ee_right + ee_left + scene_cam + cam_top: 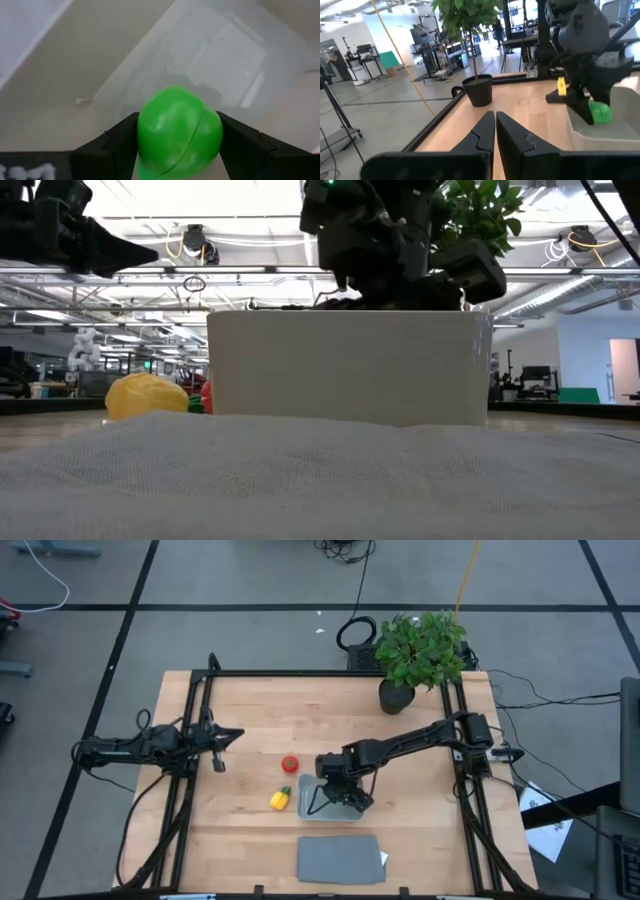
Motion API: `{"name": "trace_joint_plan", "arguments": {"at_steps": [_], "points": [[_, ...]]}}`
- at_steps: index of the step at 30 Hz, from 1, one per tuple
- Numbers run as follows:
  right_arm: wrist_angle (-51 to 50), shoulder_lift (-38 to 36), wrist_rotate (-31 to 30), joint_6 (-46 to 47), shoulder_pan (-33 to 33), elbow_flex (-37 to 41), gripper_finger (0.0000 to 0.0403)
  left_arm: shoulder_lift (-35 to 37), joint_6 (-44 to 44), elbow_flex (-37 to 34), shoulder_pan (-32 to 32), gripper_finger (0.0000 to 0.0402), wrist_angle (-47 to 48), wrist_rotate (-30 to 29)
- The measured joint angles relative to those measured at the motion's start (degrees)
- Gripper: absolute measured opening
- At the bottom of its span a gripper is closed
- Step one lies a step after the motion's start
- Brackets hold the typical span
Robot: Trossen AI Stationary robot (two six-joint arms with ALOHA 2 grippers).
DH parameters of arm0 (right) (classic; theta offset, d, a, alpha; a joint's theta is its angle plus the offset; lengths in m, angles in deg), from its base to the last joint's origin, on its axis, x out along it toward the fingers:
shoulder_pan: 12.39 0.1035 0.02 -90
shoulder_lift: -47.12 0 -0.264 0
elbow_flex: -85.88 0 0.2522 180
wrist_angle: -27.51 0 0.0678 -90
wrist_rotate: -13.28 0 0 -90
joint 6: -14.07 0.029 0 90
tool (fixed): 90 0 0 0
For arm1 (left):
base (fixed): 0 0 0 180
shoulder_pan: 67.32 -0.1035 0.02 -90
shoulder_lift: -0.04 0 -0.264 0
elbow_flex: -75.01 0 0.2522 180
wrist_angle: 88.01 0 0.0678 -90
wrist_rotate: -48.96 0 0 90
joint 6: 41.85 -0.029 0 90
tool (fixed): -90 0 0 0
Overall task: Pick and placing Produce into tupperware
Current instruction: Put the avocado into the bin
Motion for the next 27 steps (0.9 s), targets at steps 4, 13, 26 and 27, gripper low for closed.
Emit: {"name": "trace_joint_plan", "arguments": {"at_steps": [4,13,26,27], "points": [[0.16,-0.08,-0.04,-0.38,-0.06,0.0,0.0222,0.01,0.07,0.0,0.0,0.0021,0.89,0.0],[0.53,1.27,-0.03,-3.19,-0.09,0.01,0.0222,0.02,0.2,0.0,0.0,0.0021,0.99,0.0],[2.44,1.6,-0.46,-4.99,-0.09,0.02,0.0222,0.0,0.0,0.0,0.0,0.0021,0.95,0.0],[2.55,1.6,-0.48,-5.21,-0.09,0.02,0.0222,0.02,0.0,0.0,0.0,0.0021,0.93,0.0]]}}
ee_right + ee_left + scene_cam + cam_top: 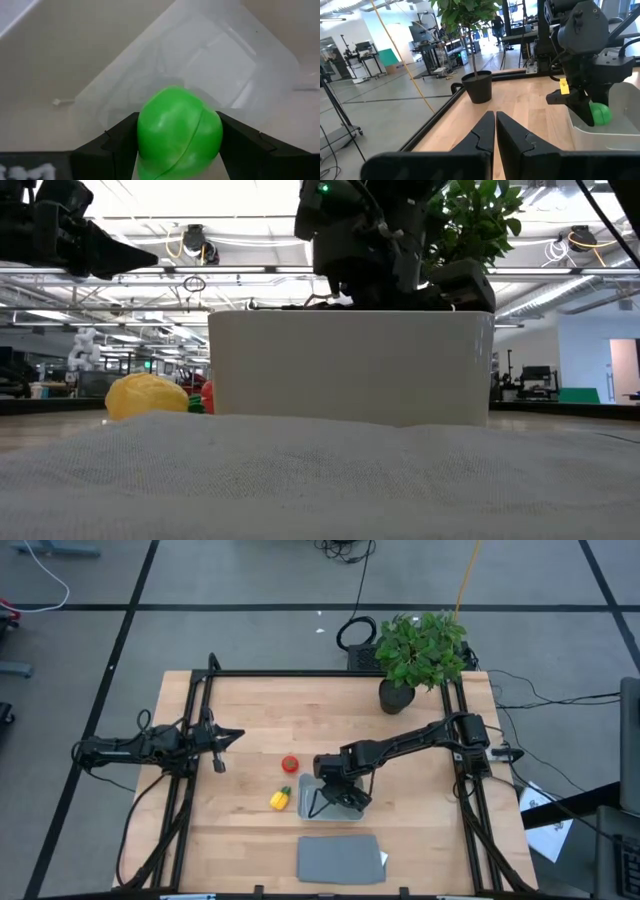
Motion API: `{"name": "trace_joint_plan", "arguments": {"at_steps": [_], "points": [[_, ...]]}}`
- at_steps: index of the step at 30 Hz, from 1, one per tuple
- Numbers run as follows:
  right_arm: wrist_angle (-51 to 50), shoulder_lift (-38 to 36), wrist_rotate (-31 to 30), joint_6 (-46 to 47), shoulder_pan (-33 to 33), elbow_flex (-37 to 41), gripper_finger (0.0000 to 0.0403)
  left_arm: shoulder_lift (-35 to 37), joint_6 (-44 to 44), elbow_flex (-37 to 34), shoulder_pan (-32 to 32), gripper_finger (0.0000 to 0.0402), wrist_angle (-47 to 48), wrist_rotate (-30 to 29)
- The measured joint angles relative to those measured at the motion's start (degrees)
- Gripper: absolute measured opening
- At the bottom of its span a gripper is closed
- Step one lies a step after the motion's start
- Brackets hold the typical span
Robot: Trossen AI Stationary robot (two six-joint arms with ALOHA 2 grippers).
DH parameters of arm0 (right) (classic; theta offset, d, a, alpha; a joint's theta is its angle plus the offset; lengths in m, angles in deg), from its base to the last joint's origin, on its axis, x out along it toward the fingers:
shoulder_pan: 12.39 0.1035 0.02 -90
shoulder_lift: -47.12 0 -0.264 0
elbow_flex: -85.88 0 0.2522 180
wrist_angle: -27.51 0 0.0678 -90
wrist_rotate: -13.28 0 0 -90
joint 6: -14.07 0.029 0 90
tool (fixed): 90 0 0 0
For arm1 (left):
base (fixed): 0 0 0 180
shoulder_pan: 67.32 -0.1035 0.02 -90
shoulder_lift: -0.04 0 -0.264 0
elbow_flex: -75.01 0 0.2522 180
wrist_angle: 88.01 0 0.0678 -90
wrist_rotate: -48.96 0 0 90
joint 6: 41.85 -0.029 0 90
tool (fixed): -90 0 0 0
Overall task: Pick and placing Produce into tupperware
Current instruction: Put the avocado into the bin, then put the tomato into the bin
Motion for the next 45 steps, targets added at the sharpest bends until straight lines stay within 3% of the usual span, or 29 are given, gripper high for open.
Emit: {"name": "trace_joint_plan", "arguments": {"at_steps": [22,32,41,45], "points": [[-1.06,0.01,-1.57,1.61,-0.11,0.0,0.0223,0.0,-0.04,0.0,0.0,0.0021,-0.11,0.0],[-1.06,0.01,-2.86,2.66,-0.11,0.0,0.0277,0.0,0.02,0.0,0.0,0.0021,-0.46,0.0],[-0.68,-1.28,-3.1,4.45,-0.11,0.0,0.0281,-0.02,0.07,0.0,0.0,0.0021,-0.5,0.0],[-0.83,-3.15,-7.1,5.2,-0.02,0.0,0.0281,-0.02,0.1,0.0,0.0,0.0021,-0.51,0.0]]}}
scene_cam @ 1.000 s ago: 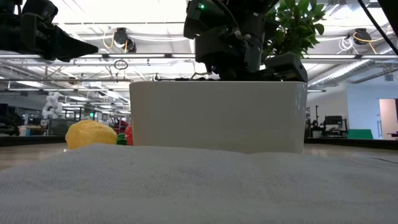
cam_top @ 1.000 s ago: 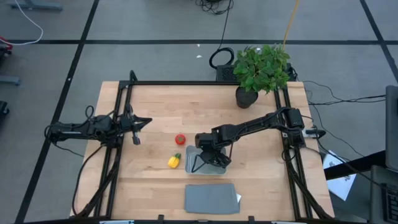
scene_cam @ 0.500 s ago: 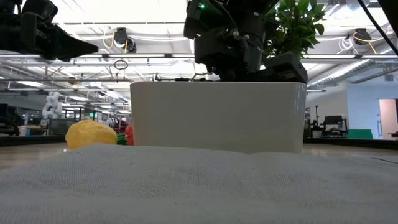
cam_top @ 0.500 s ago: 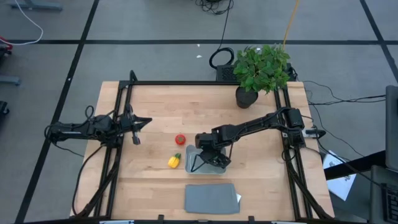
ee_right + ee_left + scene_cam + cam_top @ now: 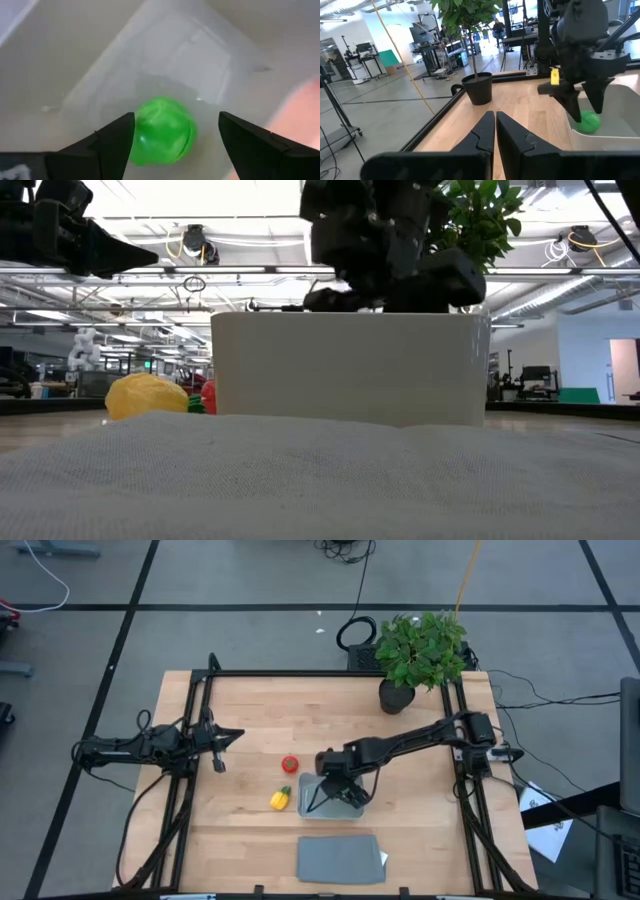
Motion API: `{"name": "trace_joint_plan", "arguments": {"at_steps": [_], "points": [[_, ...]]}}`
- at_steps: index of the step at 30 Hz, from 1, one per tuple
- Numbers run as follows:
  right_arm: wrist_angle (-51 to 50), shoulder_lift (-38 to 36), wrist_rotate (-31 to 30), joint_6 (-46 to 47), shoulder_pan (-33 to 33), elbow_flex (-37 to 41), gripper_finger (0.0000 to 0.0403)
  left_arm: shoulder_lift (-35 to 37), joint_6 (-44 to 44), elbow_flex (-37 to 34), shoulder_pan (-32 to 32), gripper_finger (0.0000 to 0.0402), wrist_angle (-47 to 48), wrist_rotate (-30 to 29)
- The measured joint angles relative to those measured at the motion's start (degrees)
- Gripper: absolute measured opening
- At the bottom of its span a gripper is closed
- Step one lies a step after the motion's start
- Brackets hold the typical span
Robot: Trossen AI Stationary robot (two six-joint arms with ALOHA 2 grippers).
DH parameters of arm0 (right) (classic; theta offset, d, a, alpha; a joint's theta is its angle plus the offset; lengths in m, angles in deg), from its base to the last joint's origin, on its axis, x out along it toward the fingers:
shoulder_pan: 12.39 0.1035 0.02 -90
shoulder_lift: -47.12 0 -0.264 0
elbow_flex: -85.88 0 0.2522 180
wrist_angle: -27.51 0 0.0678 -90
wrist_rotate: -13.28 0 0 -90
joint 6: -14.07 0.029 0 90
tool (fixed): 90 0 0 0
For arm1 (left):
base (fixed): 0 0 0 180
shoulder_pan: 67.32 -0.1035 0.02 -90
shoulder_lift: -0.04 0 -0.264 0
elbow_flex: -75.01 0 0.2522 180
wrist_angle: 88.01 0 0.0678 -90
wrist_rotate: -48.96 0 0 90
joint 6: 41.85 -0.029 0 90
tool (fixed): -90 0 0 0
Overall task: Pick and placing Produce into tupperware
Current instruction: Put the tomato into the bin
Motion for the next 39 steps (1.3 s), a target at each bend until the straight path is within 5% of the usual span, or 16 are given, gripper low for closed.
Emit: {"name": "trace_joint_plan", "arguments": {"at_steps": [11,22,30,39], "points": [[3.8,-7.02,-3.07,1.82,-0.17,0.0,0.0243,0.01,0.7,0.0,0.0,0.0021,0.03,0.0],[9.74,-7.96,-2.76,3.31,-0.31,0.0,0.0013,0.02,1.03,0.0,0.0,0.0021,0.06,0.01],[15.67,-10.25,-2.69,8.55,-0.63,0.09,0.0001,0.01,1.21,0.0,0.0,0.0021,0.13,0.02],[20.4,-21.6,-2.73,14.01,-5.38,0.1,0.0,0.0,1.21,0.0,0.0,0.0021,0.53,0.02]]}}
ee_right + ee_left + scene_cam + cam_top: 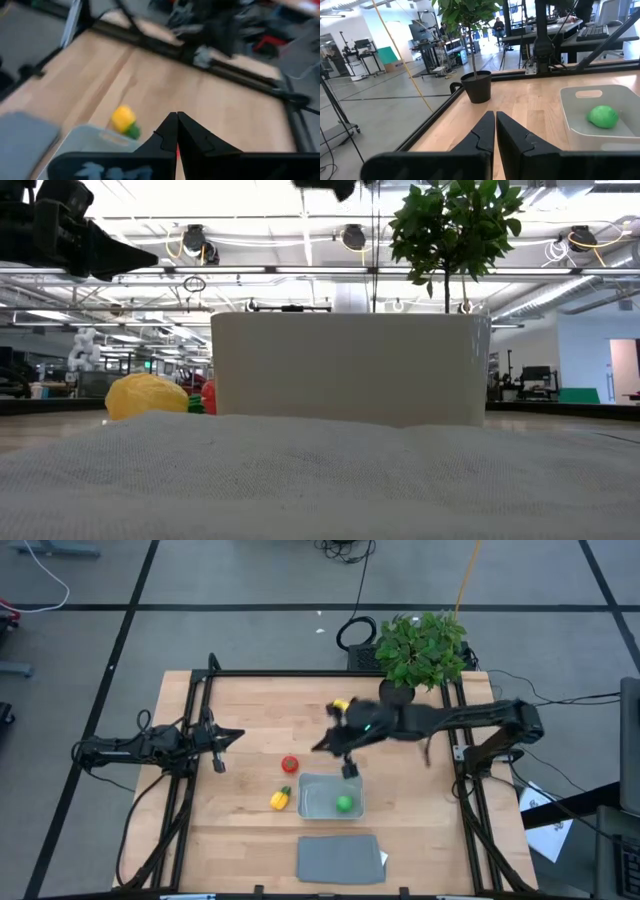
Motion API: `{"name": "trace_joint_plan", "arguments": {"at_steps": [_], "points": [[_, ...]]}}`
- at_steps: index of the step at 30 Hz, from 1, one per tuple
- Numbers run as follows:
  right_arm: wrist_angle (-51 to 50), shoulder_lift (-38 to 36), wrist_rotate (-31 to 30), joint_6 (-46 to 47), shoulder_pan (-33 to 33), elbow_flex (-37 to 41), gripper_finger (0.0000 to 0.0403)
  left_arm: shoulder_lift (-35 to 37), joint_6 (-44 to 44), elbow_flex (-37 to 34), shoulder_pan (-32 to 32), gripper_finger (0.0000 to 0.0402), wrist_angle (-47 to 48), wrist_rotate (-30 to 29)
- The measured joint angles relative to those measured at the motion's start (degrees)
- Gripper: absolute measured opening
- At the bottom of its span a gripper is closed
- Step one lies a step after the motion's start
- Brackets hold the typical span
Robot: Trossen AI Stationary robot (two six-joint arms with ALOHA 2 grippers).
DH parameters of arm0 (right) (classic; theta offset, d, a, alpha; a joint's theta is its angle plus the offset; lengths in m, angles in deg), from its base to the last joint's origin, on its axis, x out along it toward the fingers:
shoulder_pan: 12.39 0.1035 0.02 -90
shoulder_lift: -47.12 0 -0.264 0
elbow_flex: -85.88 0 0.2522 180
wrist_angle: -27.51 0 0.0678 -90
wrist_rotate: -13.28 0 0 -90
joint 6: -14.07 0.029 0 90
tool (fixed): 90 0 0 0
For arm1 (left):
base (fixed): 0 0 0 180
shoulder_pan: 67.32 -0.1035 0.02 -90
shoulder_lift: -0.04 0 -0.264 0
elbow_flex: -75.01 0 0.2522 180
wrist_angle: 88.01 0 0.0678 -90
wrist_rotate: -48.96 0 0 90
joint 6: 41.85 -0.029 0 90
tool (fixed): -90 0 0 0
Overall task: Pick and placing Produce into tupperware
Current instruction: Put the tomato into the bin
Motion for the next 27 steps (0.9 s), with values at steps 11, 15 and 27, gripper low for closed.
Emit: {"name": "trace_joint_plan", "arguments": {"at_steps": [11,15,27], "points": [[11.58,-19.54,4.48,8.2,-9.16,14.59,0.0,0.01,0.39,0.0,0.0,0.0021,-0.05,0.0],[18.36,-26.65,8.74,12.01,-9.39,23.0,0.0,0.0,0.42,0.0,0.0,0.0021,-0.07,0.0],[27.31,-44.53,4.11,16.52,-5.89,46.15,0.0,0.01,0.4,0.0,0.0,0.0021,-0.07,0.0]]}}
